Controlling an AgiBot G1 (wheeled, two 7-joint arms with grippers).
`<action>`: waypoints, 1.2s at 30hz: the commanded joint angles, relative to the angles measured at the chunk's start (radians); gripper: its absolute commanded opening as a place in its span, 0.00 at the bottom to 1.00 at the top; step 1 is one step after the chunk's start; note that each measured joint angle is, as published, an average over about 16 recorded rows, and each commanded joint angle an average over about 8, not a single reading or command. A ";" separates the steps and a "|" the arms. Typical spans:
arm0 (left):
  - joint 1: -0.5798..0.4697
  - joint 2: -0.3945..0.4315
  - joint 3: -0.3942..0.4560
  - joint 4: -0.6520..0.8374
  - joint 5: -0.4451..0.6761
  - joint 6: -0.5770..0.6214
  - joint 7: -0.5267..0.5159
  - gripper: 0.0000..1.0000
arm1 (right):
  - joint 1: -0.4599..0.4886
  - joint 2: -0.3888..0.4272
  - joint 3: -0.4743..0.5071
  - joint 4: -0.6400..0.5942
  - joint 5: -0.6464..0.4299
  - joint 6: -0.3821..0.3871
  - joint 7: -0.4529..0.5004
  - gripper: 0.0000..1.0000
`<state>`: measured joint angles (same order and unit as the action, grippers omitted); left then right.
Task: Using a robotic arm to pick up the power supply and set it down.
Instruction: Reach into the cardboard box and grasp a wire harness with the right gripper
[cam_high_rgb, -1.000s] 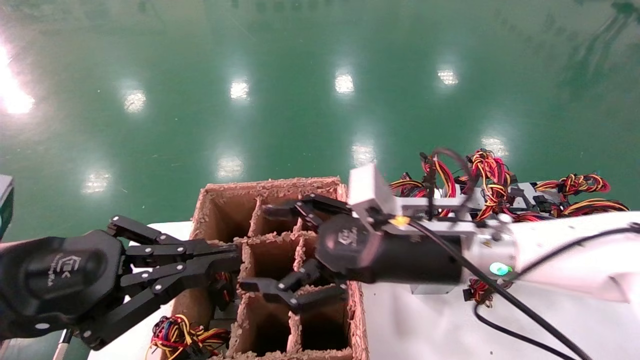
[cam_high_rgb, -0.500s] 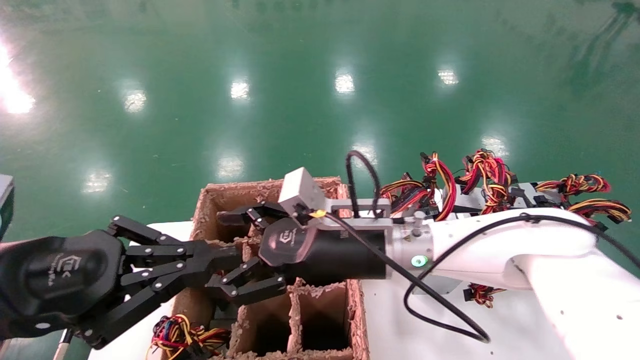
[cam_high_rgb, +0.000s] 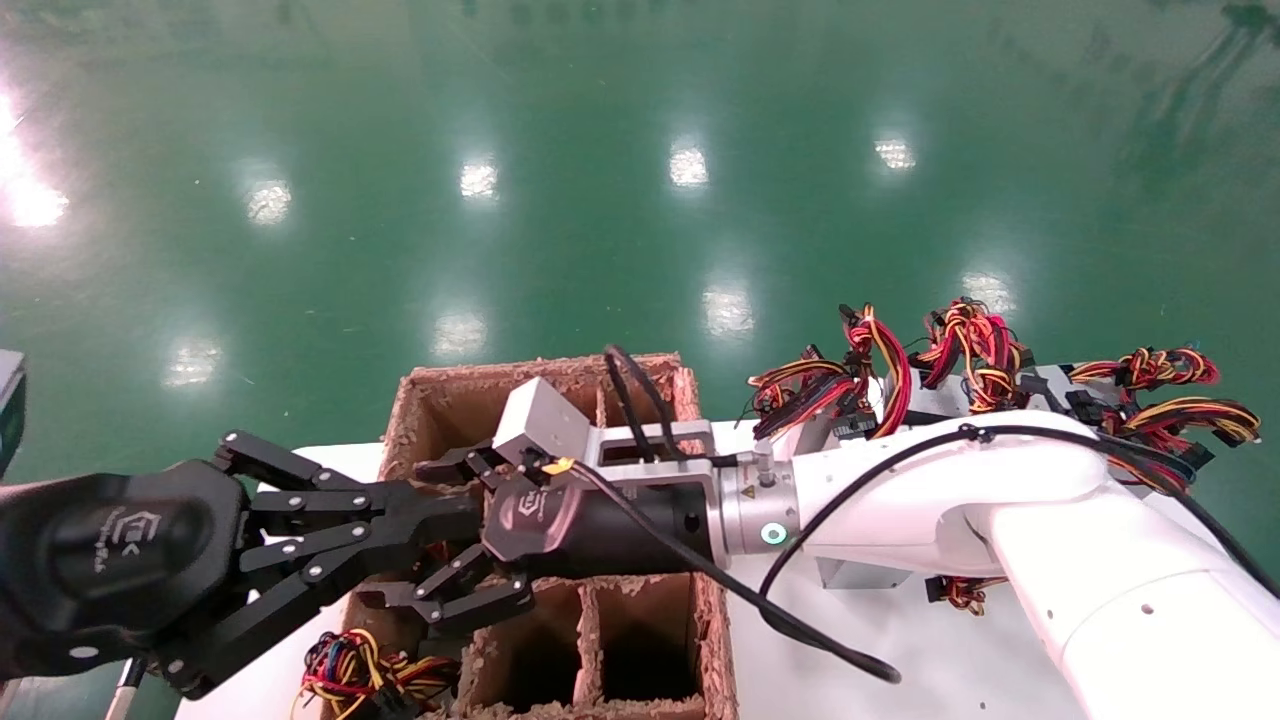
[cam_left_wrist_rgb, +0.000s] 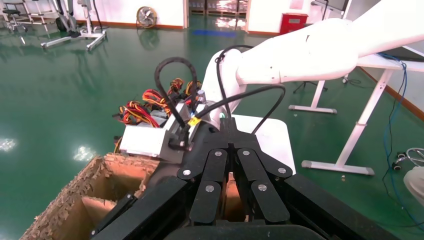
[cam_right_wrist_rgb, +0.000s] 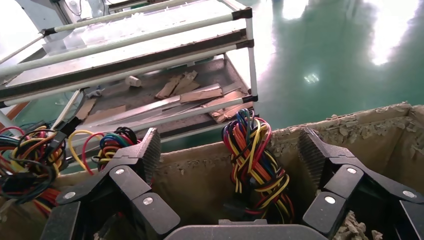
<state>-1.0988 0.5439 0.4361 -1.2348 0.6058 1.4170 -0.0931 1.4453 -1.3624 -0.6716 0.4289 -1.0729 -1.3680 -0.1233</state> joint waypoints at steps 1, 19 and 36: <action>0.000 0.000 0.000 0.000 0.000 0.000 0.000 0.00 | -0.002 -0.001 -0.017 0.007 0.012 0.015 0.002 0.00; 0.000 0.000 0.000 0.000 0.000 0.000 0.000 0.00 | -0.006 0.000 -0.165 0.044 0.135 0.163 0.003 0.00; 0.000 0.000 0.000 0.000 0.000 0.000 0.000 0.00 | 0.009 0.004 -0.275 0.028 0.234 0.172 -0.010 0.00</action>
<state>-1.0988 0.5439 0.4361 -1.2348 0.6058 1.4170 -0.0931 1.4536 -1.3586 -0.9449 0.4584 -0.8397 -1.1971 -0.1339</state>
